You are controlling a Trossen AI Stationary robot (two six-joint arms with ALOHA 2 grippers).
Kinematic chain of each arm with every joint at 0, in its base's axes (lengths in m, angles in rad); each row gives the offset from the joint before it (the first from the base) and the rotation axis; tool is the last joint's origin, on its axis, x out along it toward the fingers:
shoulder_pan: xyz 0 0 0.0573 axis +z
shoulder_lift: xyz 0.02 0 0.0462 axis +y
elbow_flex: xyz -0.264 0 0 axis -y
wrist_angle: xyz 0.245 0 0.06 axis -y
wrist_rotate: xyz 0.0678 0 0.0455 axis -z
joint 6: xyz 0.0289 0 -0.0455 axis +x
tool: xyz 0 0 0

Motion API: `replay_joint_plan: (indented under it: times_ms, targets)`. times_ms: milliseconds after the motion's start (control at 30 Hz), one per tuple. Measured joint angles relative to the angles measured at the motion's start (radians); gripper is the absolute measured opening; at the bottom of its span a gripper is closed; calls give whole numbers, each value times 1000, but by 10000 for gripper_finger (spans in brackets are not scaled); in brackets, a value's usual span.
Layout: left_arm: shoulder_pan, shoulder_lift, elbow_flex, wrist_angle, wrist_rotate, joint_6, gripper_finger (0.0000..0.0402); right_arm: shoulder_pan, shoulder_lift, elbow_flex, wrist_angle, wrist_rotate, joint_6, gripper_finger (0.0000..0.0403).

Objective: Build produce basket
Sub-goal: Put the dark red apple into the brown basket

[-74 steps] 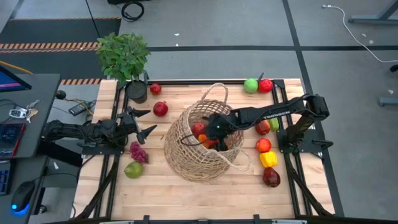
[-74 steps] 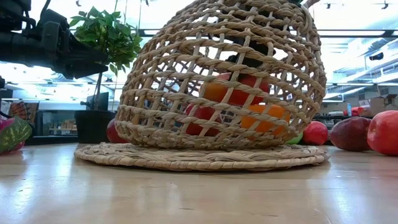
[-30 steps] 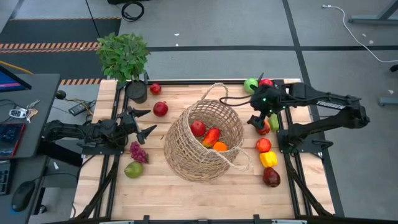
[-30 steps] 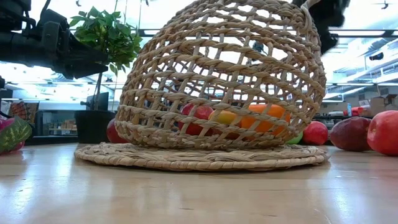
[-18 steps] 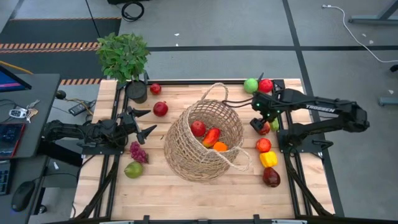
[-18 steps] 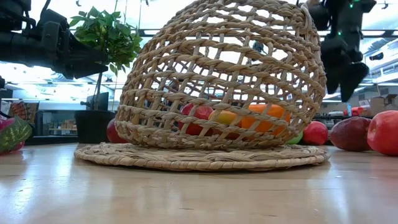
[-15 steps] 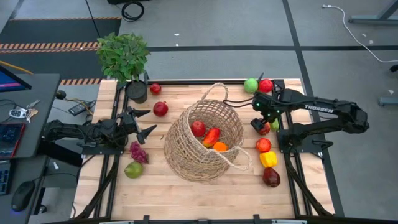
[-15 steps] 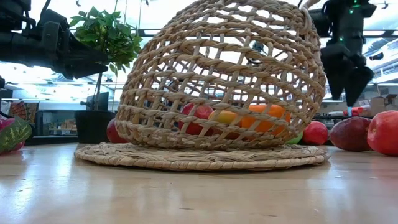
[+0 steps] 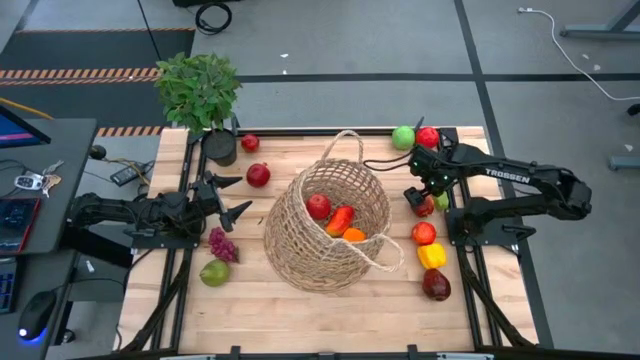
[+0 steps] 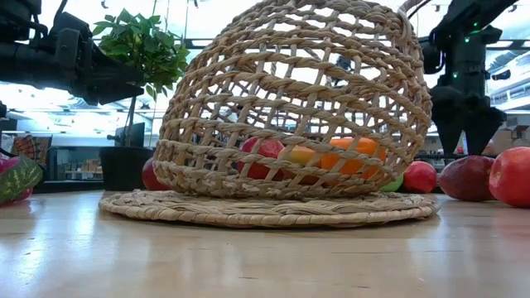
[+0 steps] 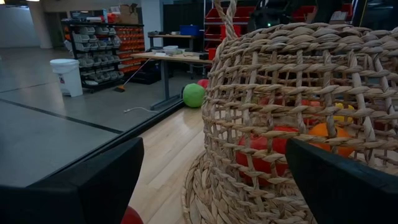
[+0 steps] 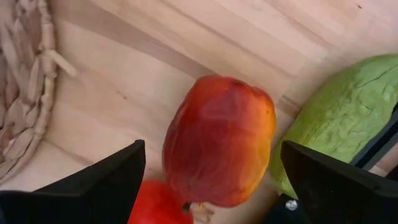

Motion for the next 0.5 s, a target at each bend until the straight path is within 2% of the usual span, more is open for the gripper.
replay_joint_plan:
  times_ms: [200, 500]
  targets:
    - [0, 0, 0, 0, 0, 0, 398, -4, 0, -42, 47, 5, -7, 398]
    - [0, 0, 0, 0, 0, 0, 398, -4, 0, -119, 116, -19, 43, 396]
